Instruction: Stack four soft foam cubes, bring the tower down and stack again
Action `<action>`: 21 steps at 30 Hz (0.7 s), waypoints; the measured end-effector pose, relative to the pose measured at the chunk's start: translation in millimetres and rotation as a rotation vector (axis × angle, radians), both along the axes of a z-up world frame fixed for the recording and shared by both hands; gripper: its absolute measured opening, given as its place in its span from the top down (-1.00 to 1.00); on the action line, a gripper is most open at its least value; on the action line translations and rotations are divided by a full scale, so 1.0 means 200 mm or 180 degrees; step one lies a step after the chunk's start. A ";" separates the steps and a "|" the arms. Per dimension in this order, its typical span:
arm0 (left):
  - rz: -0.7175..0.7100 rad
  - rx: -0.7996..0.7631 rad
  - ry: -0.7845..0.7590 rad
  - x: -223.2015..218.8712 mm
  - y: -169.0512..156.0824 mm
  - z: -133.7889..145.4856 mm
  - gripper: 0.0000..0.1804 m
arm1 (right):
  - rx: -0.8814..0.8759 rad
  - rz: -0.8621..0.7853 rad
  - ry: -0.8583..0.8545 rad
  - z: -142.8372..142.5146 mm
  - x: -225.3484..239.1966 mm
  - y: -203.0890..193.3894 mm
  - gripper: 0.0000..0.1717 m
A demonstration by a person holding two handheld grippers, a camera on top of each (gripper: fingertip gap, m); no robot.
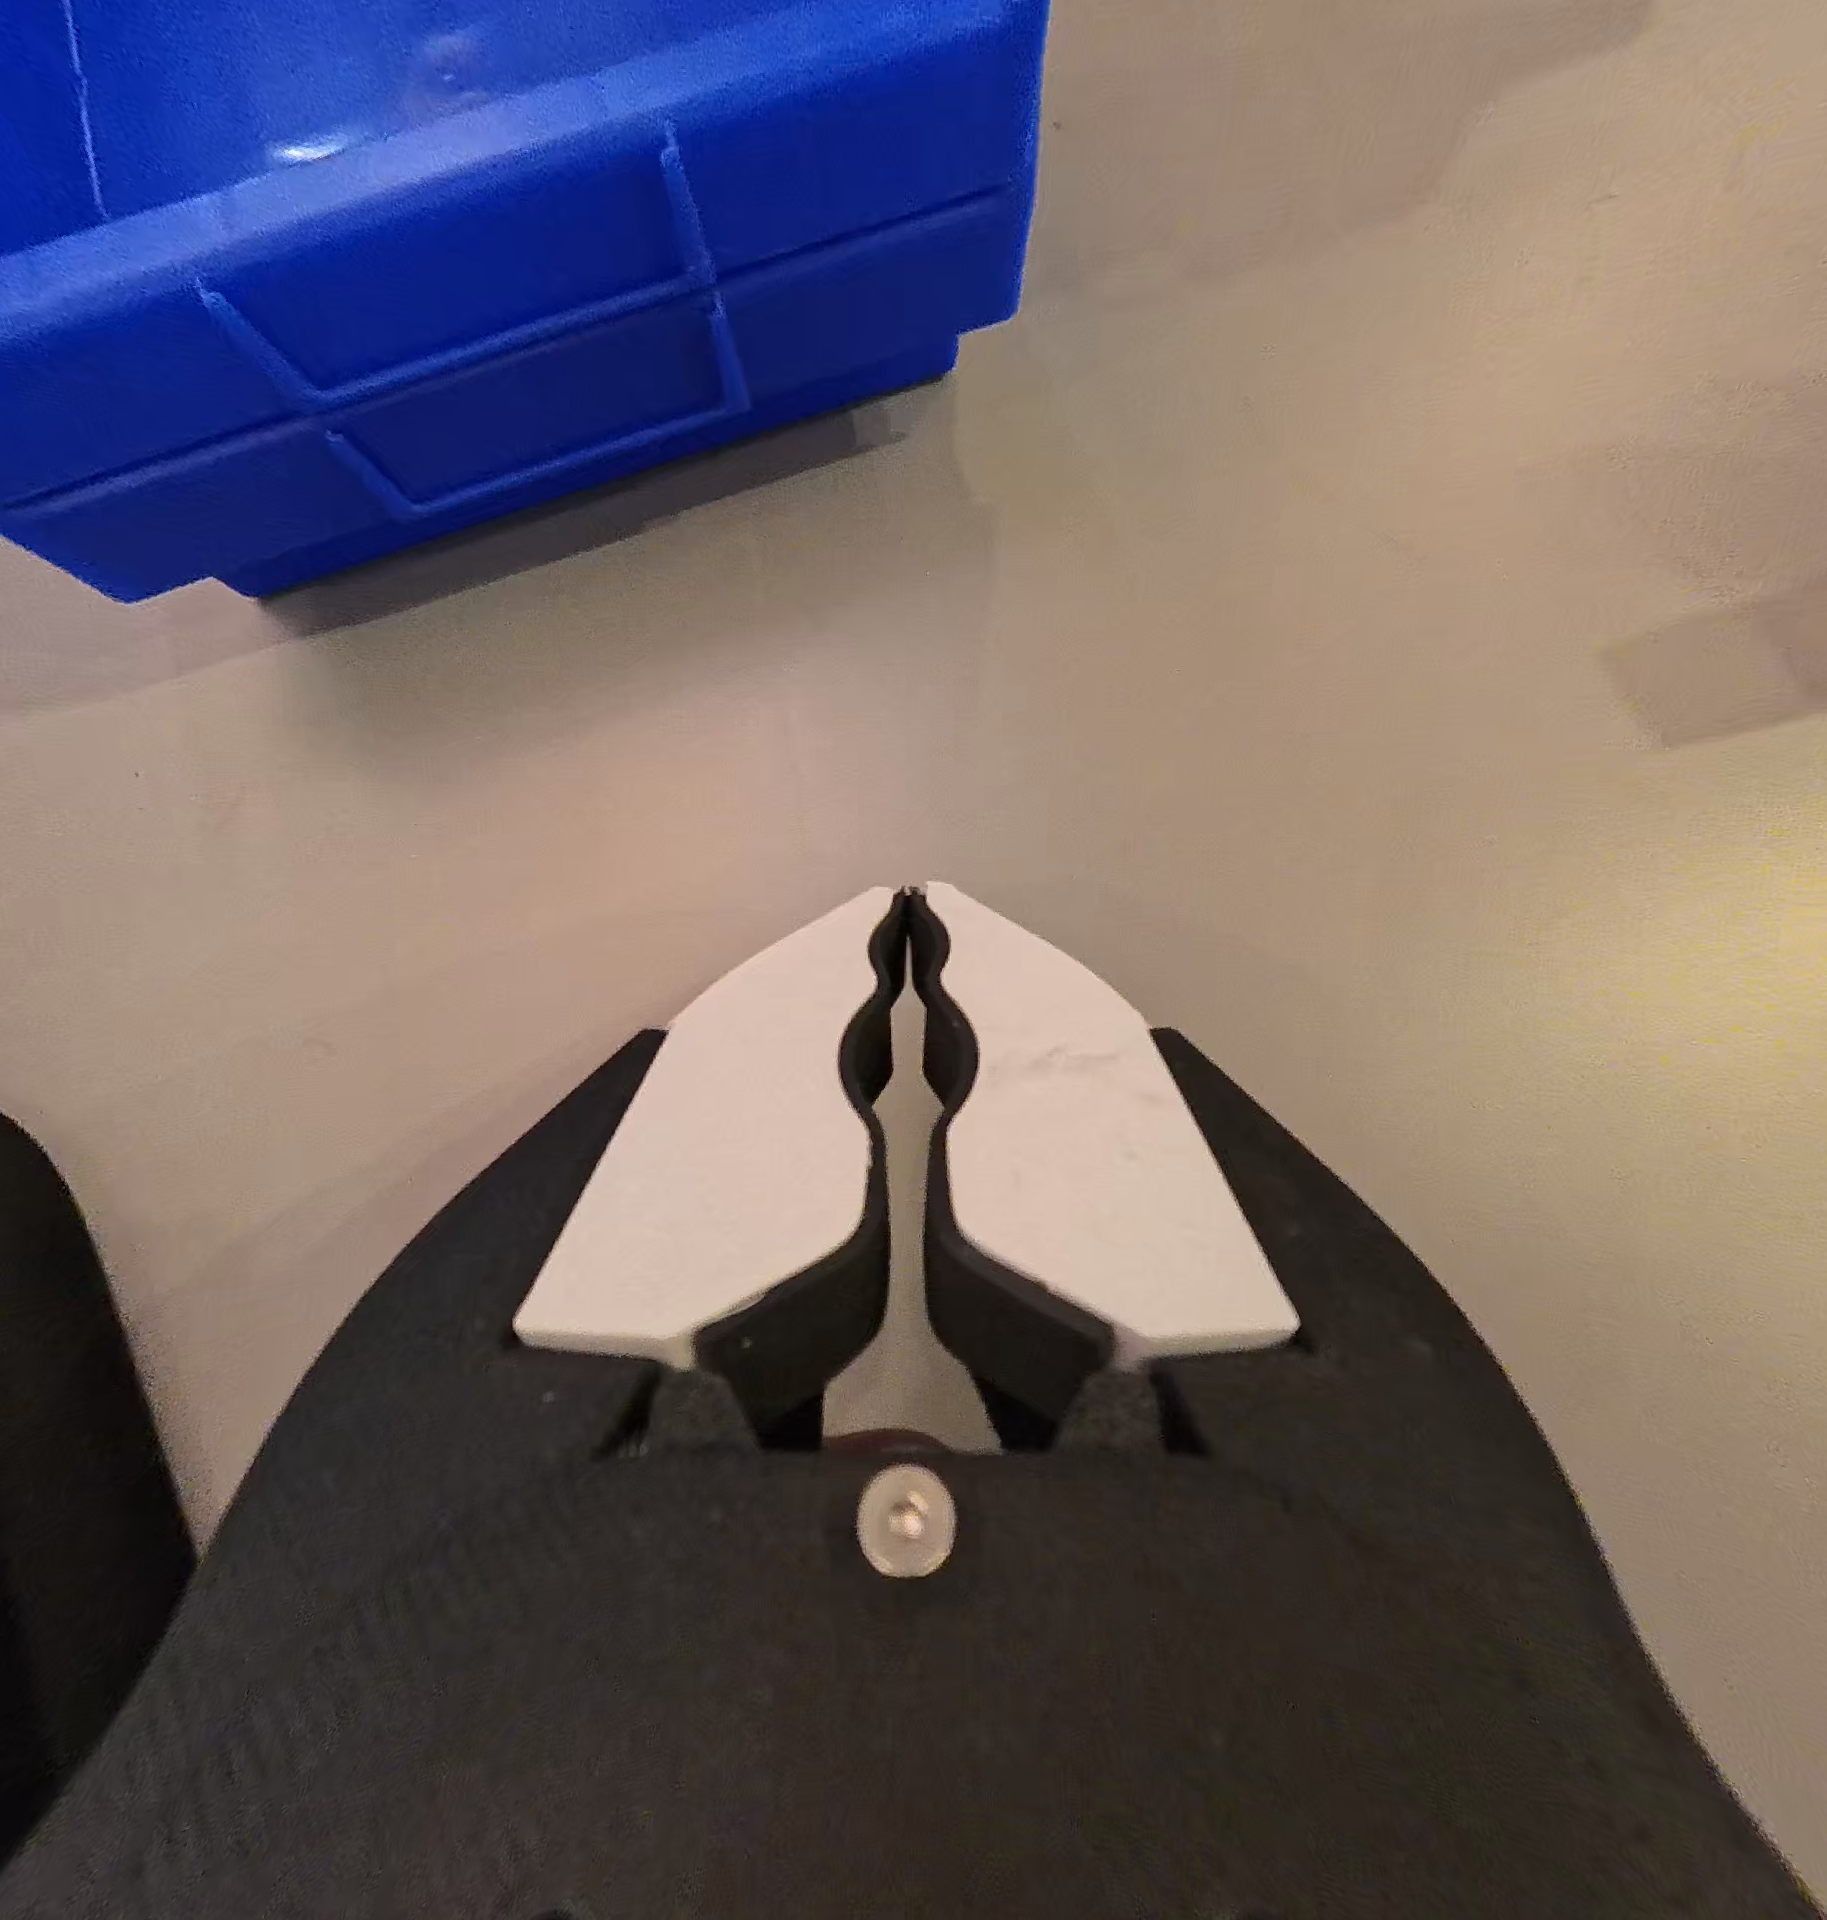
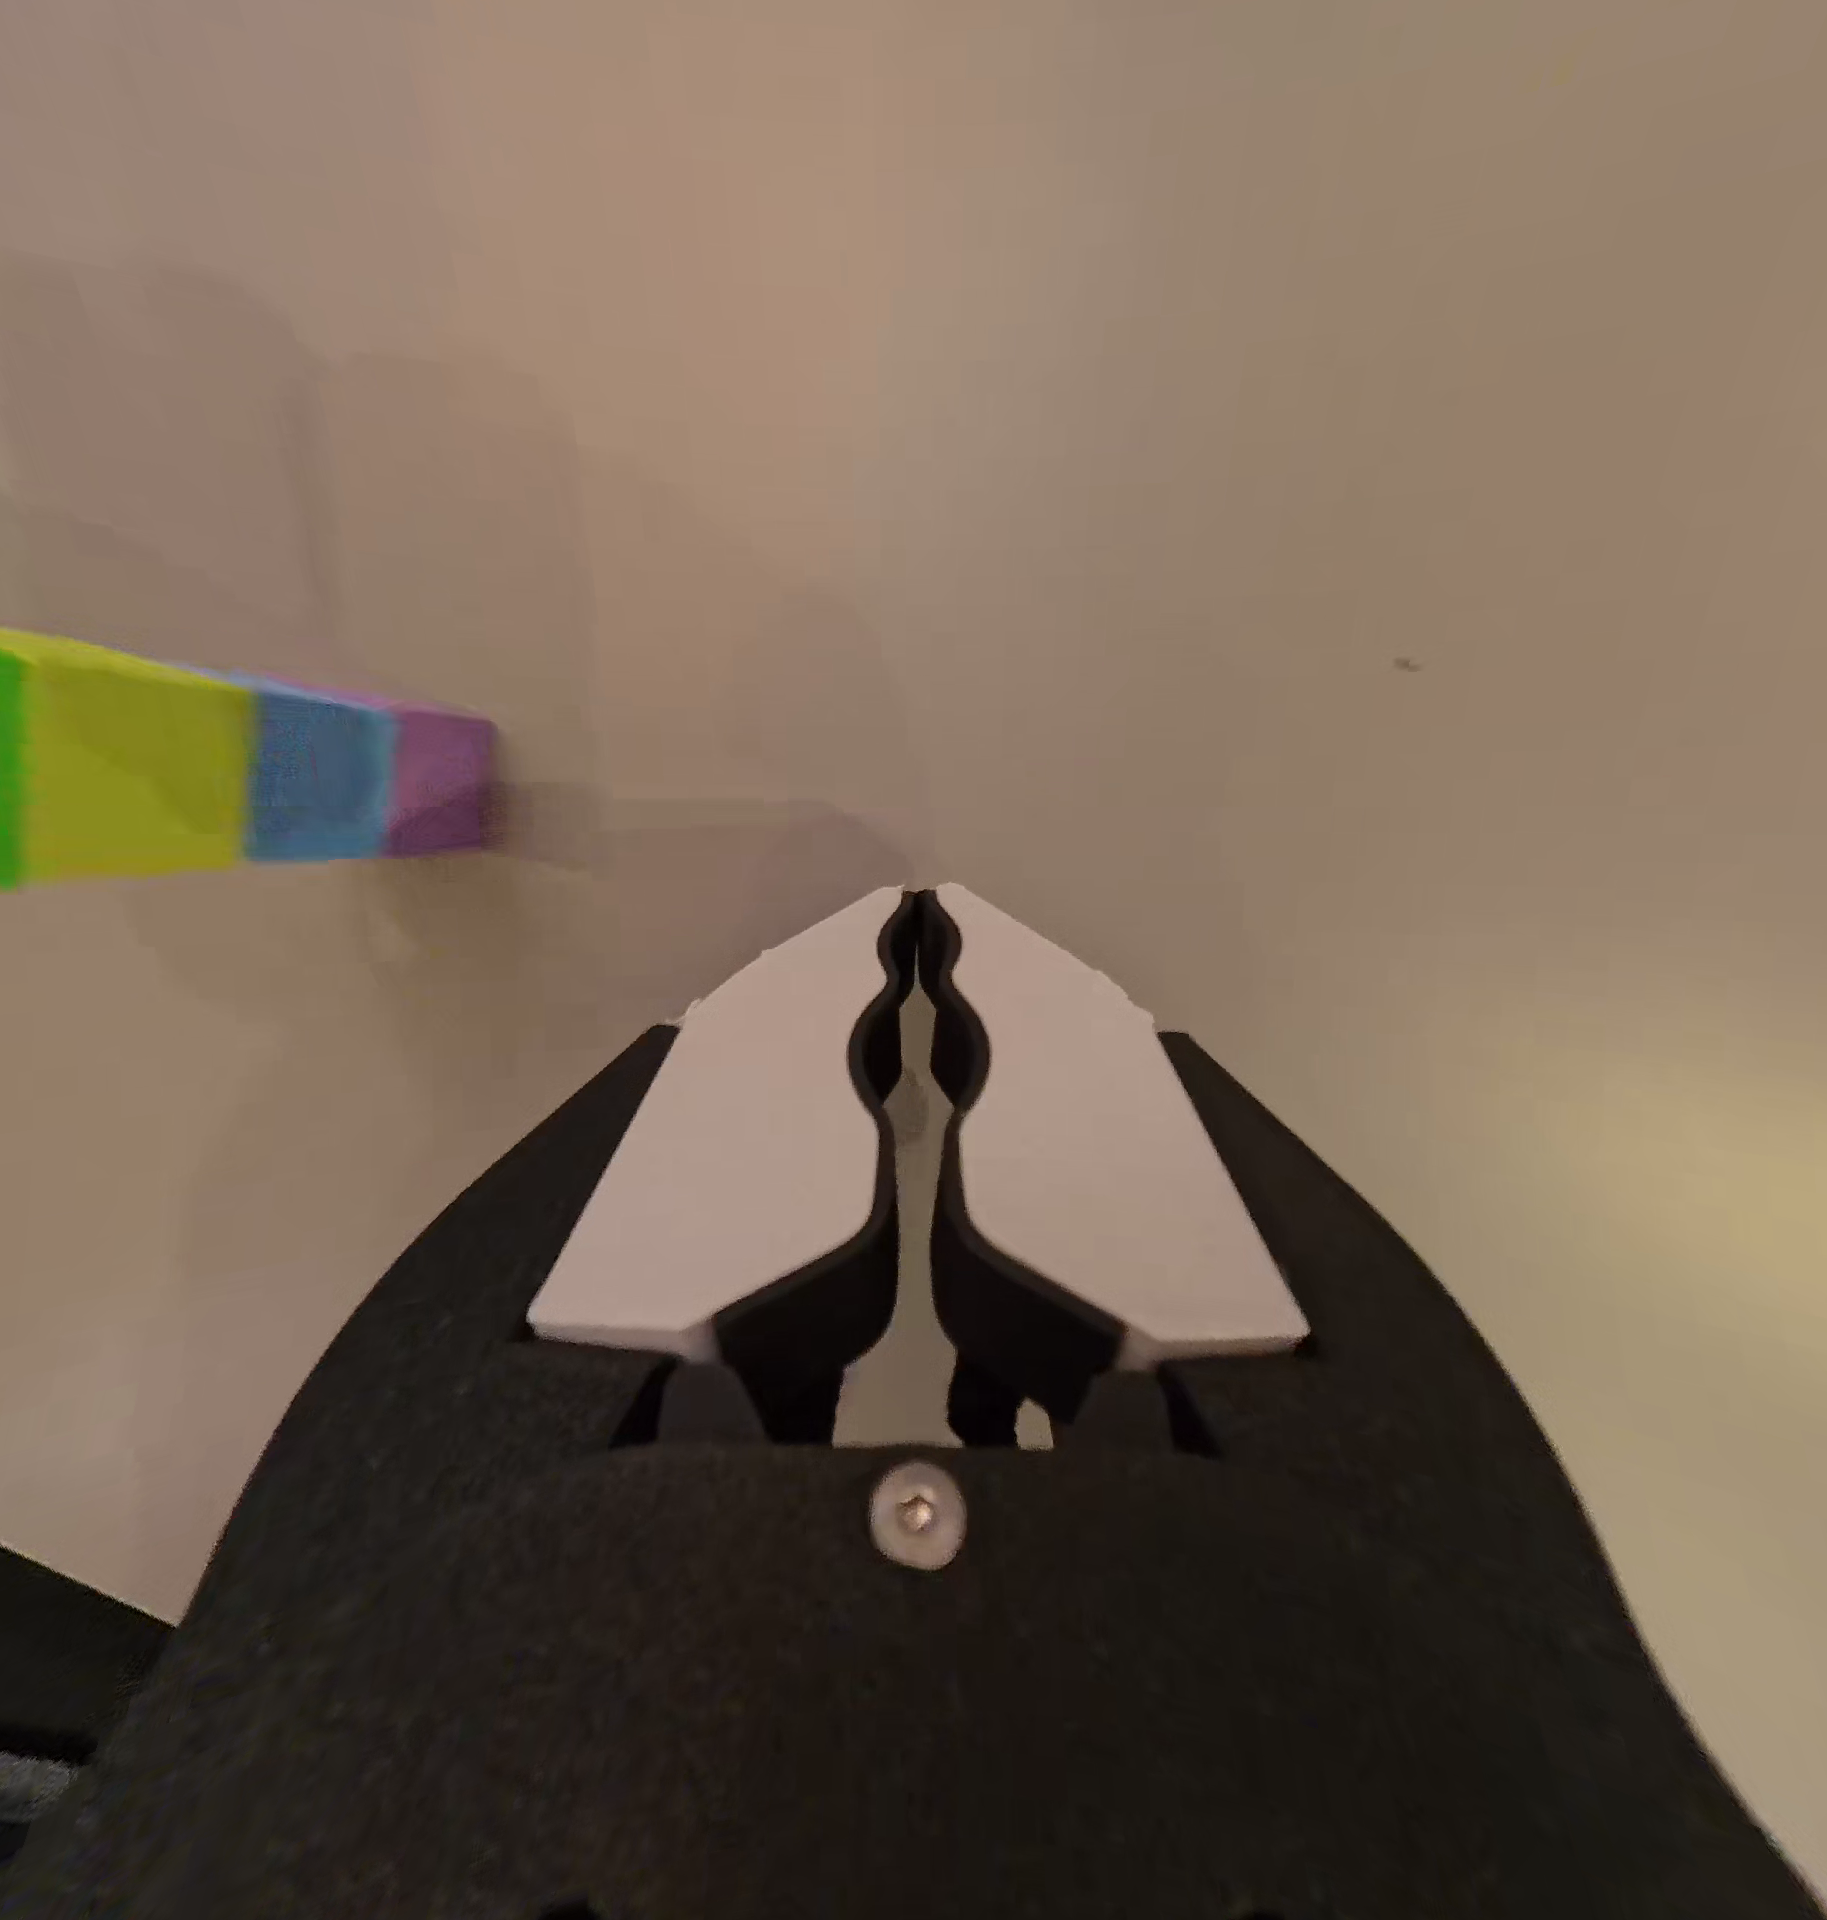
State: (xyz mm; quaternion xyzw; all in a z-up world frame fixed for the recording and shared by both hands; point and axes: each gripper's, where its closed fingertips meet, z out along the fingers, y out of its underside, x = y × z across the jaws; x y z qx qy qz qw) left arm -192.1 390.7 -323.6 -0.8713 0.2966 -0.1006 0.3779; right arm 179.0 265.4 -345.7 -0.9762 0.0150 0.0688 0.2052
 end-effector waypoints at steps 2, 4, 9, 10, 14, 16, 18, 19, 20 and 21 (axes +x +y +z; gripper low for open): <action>0.0012 0.0013 -0.0003 -0.01 0.01 0.00 1.00 | -0.0035 0.0177 0.0128 0.00 -0.20 0.08 1.00; 0.0029 0.0021 -0.0036 -0.02 0.02 0.01 1.00 | -0.0091 0.0457 0.0171 0.01 -0.43 0.16 1.00; 0.0125 0.0085 -0.0045 -0.10 0.04 0.04 1.00 | 0.0132 0.0797 0.0344 0.17 -0.76 0.27 1.00; 0.0155 0.0097 -0.0038 -0.12 0.04 0.04 1.00 | 0.0151 0.0814 0.0374 0.20 -0.76 0.26 1.00; 0.0277 0.0115 -0.0159 -0.21 0.05 0.07 1.00 | 0.0200 0.0799 0.0381 0.22 -0.69 0.24 1.00; 0.0301 0.0118 -0.0174 -0.23 0.03 0.07 1.00 | 0.0234 0.0783 0.0364 0.22 -0.64 0.22 1.00; 0.0298 0.0128 -0.0133 -0.25 0.02 0.07 1.00 | 0.0254 0.0799 0.0335 0.20 -0.60 0.20 1.00; 0.0296 0.0128 -0.0117 -0.25 0.02 0.07 1.00 | 0.0263 0.0787 0.0275 0.19 -0.56 0.19 1.00; 0.0284 0.0129 -0.0103 -0.25 0.01 0.06 1.00 | 0.0295 0.0779 0.0240 0.19 -0.53 0.18 1.00; 0.0268 0.0136 -0.0086 -0.24 0.00 0.06 1.00 | 0.0328 0.0785 0.0242 0.18 -0.51 0.17 1.00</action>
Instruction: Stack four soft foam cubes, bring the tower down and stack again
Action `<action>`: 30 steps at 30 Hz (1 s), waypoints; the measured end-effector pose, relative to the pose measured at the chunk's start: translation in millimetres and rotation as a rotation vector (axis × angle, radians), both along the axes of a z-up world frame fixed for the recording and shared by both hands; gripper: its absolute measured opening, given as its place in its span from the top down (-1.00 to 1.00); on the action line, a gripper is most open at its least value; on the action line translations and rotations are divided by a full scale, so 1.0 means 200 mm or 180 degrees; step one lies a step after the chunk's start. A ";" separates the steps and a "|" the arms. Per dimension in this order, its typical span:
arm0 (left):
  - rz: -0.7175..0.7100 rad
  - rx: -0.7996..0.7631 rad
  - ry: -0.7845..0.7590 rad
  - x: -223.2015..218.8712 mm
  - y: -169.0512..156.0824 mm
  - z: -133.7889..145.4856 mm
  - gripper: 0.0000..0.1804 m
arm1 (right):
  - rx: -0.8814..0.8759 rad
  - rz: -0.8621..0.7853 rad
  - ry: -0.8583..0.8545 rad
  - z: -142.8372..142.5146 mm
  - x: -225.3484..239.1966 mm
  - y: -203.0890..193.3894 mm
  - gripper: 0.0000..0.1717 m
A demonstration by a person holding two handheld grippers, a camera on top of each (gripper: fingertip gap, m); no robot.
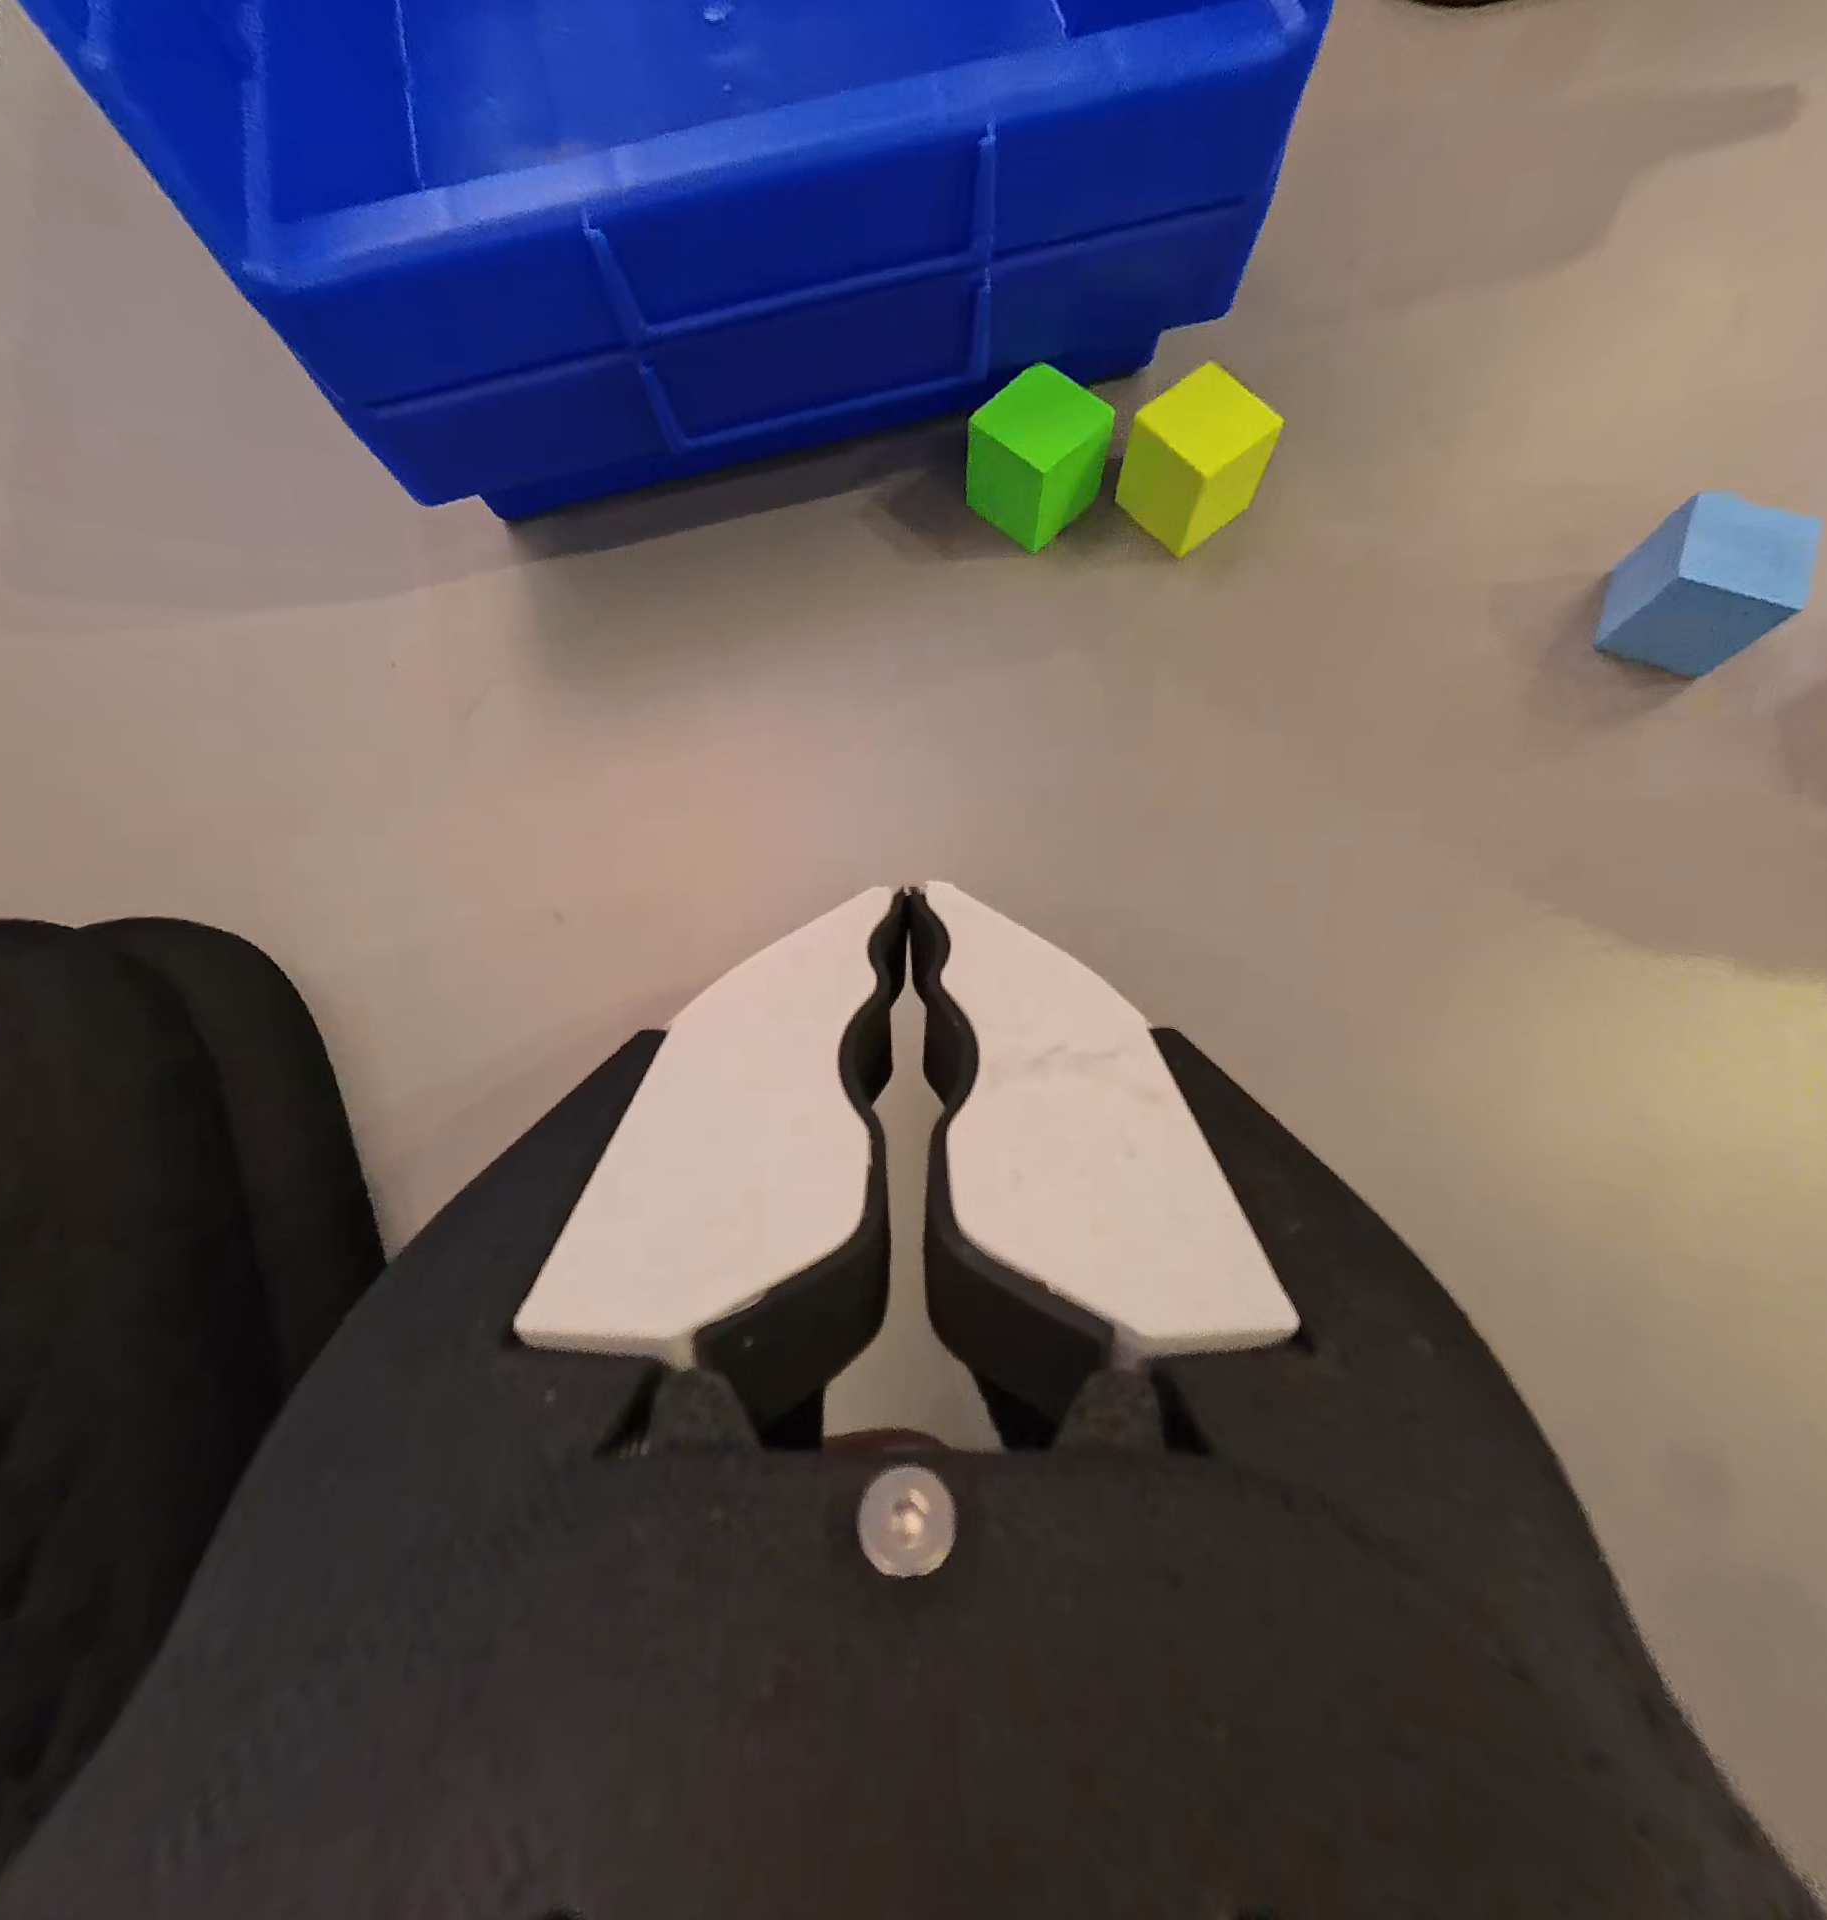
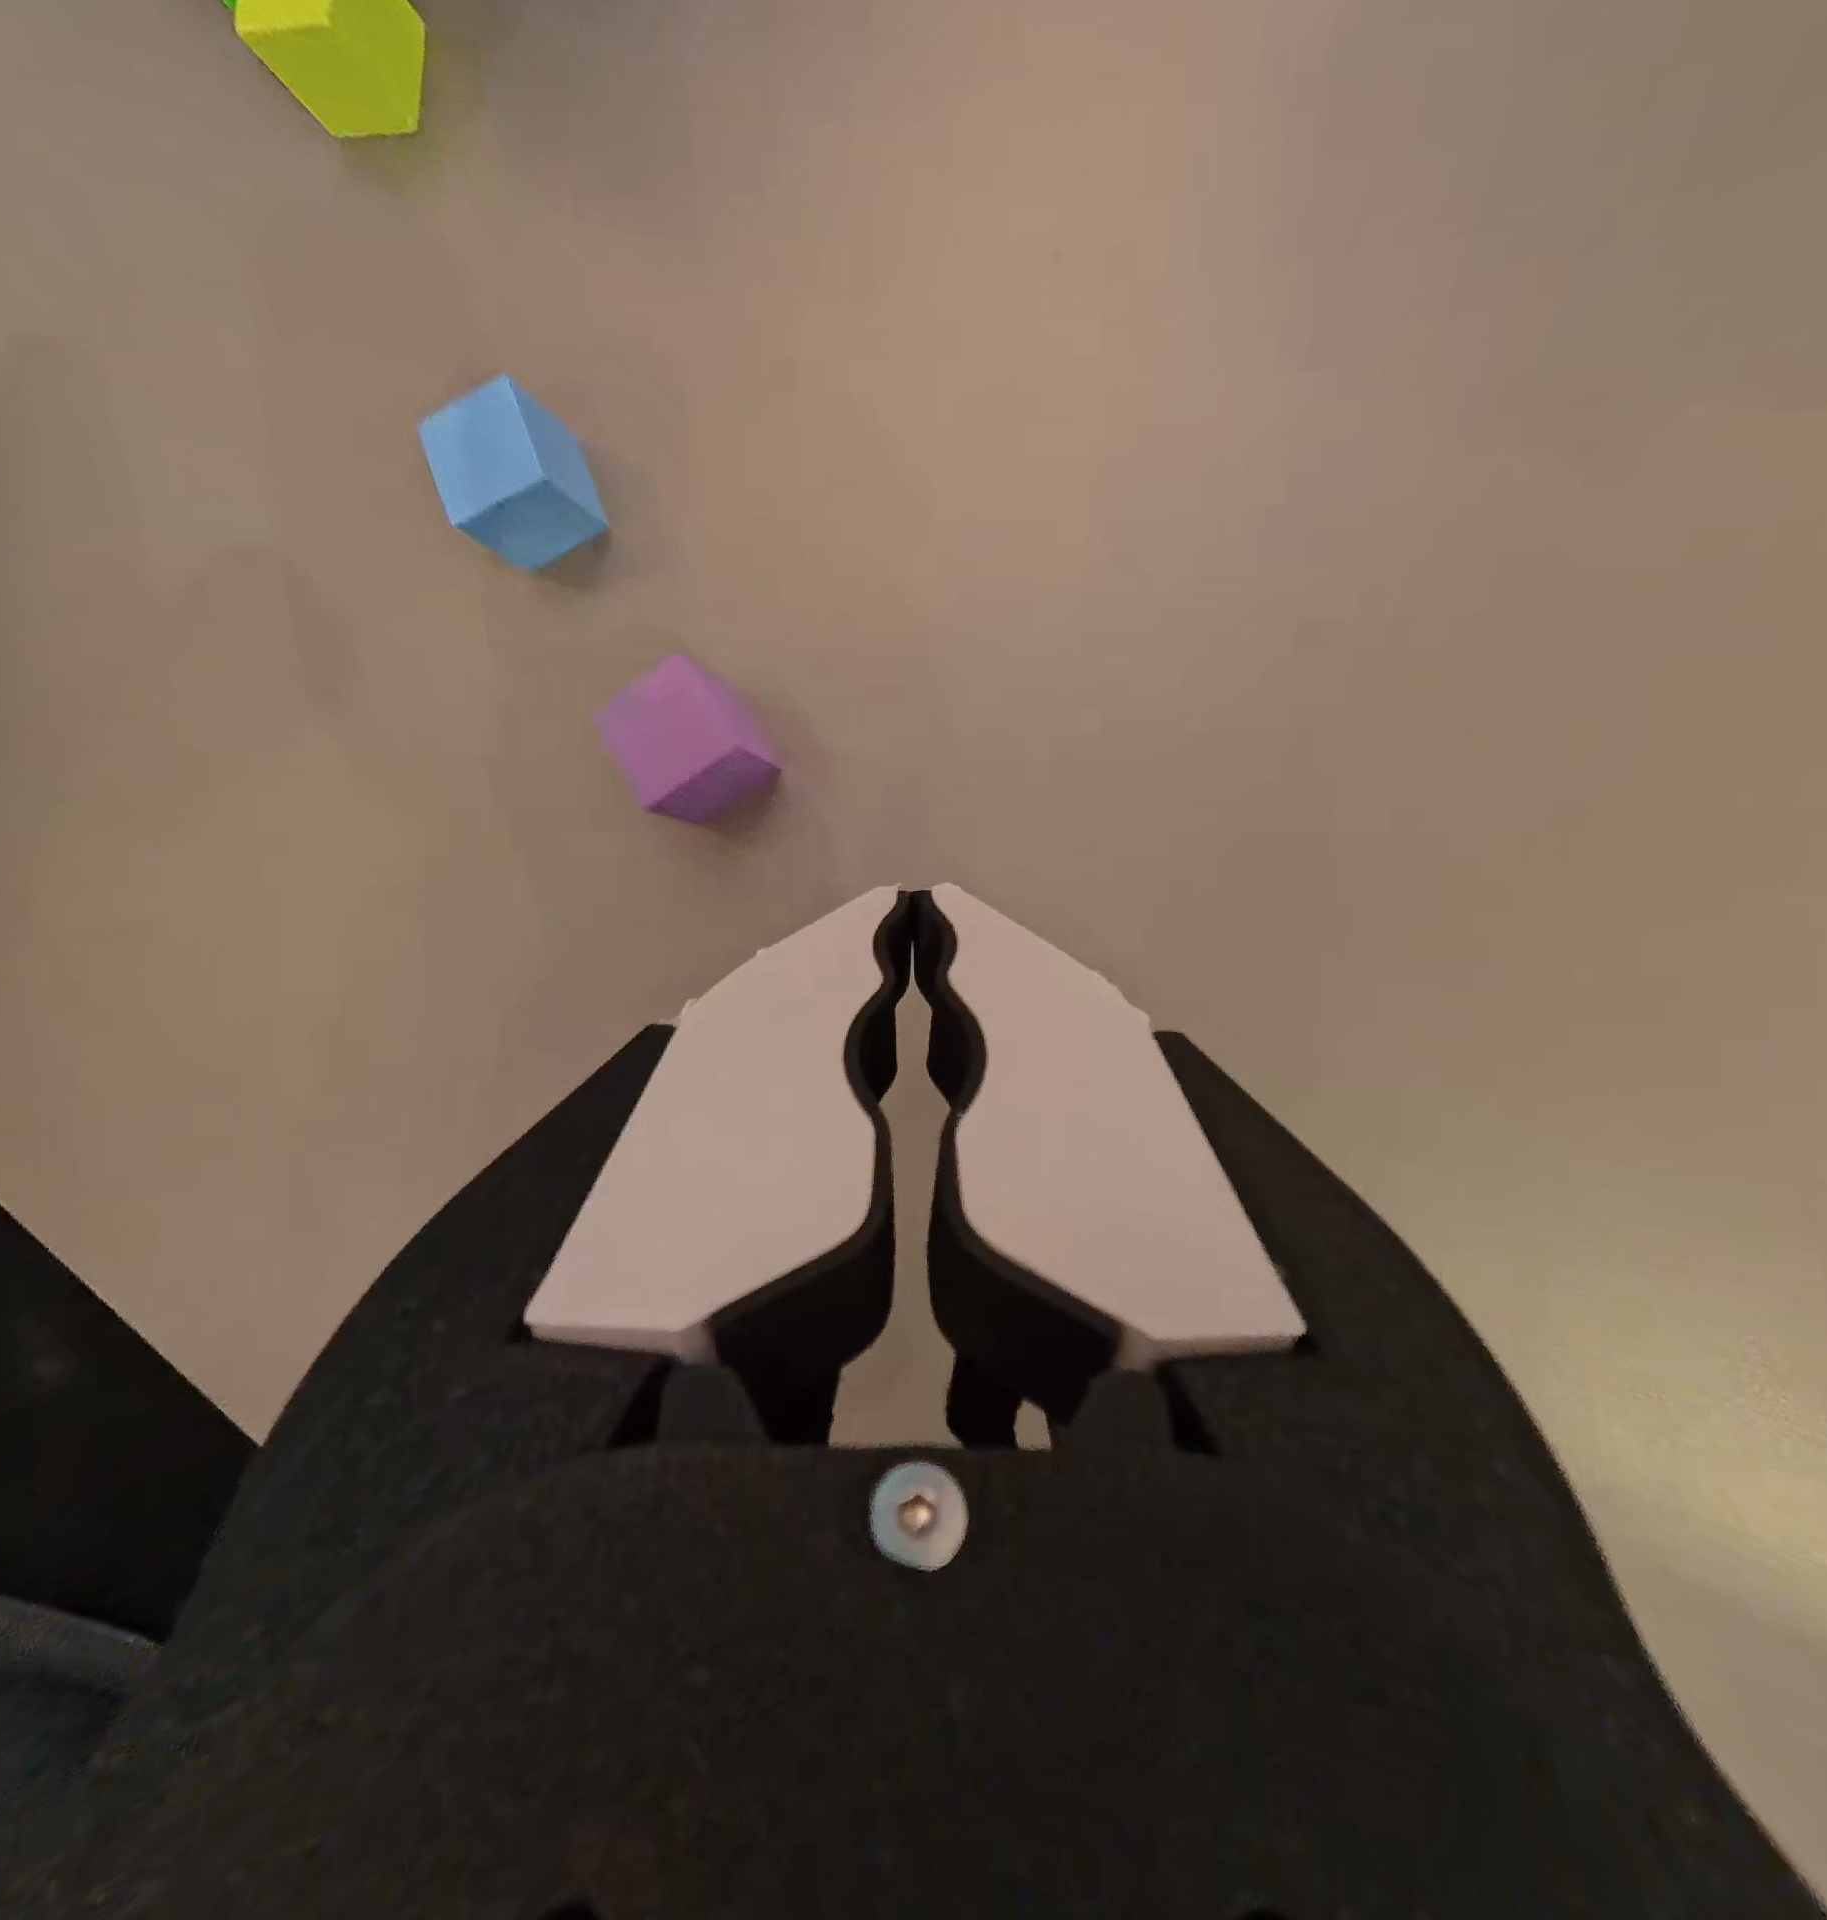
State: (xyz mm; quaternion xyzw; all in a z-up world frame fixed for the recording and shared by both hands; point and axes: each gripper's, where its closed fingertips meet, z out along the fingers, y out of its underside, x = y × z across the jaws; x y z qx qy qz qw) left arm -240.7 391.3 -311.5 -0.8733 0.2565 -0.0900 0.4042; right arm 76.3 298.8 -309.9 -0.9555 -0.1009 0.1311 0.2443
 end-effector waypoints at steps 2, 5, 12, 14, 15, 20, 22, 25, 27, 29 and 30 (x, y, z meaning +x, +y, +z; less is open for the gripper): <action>-0.0041 0.0002 0.0018 0.02 -0.01 -0.01 1.00 | 0.0037 -0.0007 -0.0016 -0.02 0.05 -0.02 1.00; -0.0123 0.0025 0.0029 0.06 -0.01 -0.02 0.97 | 0.0184 0.0078 -0.0001 -0.04 0.08 -0.04 1.00; -0.0577 0.0255 0.0069 0.28 0.00 -0.04 0.84 | 0.0727 0.1477 -0.0054 0.03 -0.23 -0.05 0.60; -0.0727 0.0246 0.0179 0.33 -0.01 -0.08 0.80 | 0.0773 0.1745 -0.0366 0.01 -0.28 -0.02 0.52; -0.0808 0.0247 0.0240 0.34 -0.02 -0.10 0.77 | 0.0773 0.1833 -0.0513 0.00 -0.29 0.00 0.50; -0.0960 0.0255 0.0159 0.40 -0.04 -0.10 0.72 | 0.0448 0.1930 -0.0645 -0.12 -0.32 0.07 0.43; -0.1011 0.0258 0.0138 0.42 -0.04 -0.10 0.72 | 0.0378 0.1932 -0.0810 -0.18 -0.30 0.10 0.52; -0.1108 0.0257 0.0206 0.44 -0.05 -0.11 0.72 | 0.0445 0.2030 -0.0730 -0.20 -0.33 0.10 0.67; -0.1165 0.0249 0.0212 0.46 -0.07 -0.12 0.71 | 0.0422 0.2039 -0.0786 -0.19 -0.29 0.10 0.67; -0.1240 0.0260 0.0181 0.49 -0.09 -0.11 0.71 | 0.0416 0.2141 -0.0780 -0.18 -0.23 0.08 0.67; -0.1291 0.0258 0.0173 0.50 -0.10 -0.11 0.71 | 0.0426 0.2246 -0.0744 -0.17 -0.20 0.05 0.67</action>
